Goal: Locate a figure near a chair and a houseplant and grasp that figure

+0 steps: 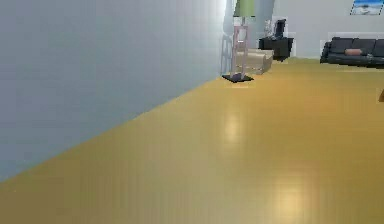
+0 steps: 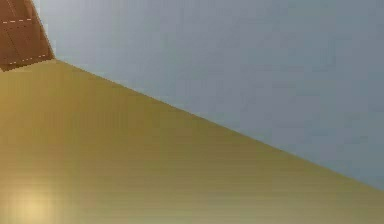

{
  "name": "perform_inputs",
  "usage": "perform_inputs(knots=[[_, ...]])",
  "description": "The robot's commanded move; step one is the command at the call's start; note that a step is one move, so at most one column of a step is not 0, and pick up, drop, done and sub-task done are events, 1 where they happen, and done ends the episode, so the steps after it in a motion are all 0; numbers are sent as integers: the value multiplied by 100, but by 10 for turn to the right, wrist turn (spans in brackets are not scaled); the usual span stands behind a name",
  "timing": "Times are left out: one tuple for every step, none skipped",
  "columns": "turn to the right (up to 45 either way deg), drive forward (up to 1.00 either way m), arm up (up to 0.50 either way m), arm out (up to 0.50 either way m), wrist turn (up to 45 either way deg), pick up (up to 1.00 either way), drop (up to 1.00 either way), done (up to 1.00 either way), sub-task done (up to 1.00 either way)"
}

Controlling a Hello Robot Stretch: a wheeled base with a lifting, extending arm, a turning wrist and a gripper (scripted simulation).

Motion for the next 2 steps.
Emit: perform_inputs(knots=[[-270, 0, 0, 0, 0, 0, 0, 0, 0], [0, 60, 0, 0, 0, 0, 0, 0, 0]])
